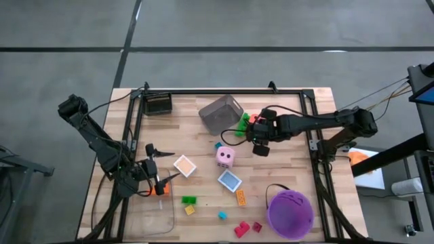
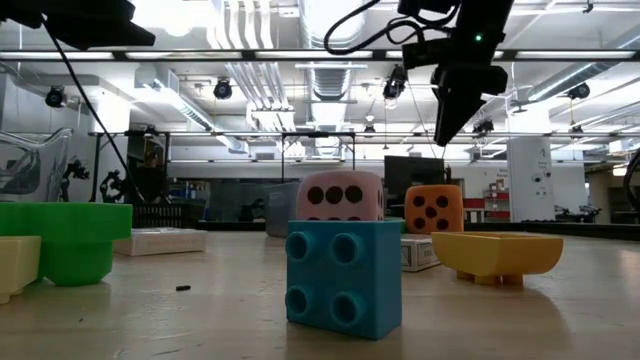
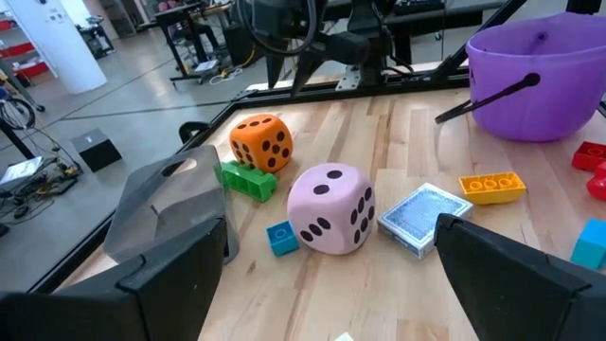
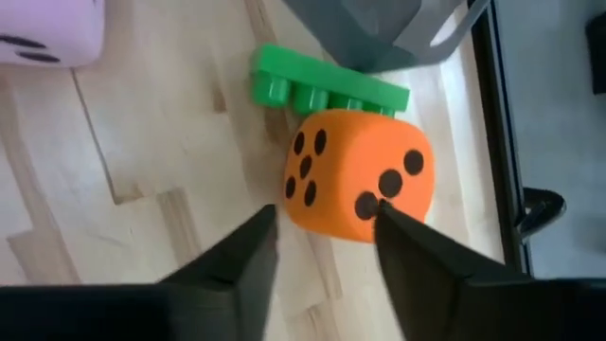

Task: Pick & Place Toys
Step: Put the orange dice into the gray bin

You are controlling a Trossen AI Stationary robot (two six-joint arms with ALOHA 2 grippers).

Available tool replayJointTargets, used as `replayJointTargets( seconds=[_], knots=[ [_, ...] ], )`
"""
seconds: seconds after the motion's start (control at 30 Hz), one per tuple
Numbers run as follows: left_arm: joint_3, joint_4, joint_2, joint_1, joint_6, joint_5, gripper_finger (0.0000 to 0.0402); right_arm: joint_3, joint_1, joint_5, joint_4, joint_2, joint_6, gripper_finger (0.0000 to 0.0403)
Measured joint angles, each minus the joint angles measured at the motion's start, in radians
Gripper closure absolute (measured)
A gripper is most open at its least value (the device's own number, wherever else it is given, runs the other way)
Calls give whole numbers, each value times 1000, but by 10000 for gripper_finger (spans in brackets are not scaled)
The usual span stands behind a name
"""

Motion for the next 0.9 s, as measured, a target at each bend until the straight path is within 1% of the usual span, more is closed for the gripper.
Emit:
replayJointTargets(
  seconds=[0.17, 0.23, 0.3, 0.43, 0.6, 0.9],
  knots=[
    [0, 0, 0, 1, 0, 0, 28, -1, -6, 11, -16, 0, -2, 115],
    [0, 0, 0, 1, 0, 0, 28, -1, -16, 11, -16, 3, -7, 86],
    [0, 0, 0, 1, 0, 0, 28, -1, -31, 12, -20, 14, -10, 67],
    [0, 0, 0, 1, 0, 0, 28, -1, -64, 13, -21, 54, -41, 54],
    [0, 0, 0, 1, 0, 0, 28, -1, -108, 14, -11, 127, -72, 53],
    [-2, 0, 0, 1, -1, 3, 28, -1, -189, 7, 65, 226, -139, 53]
  ],
)
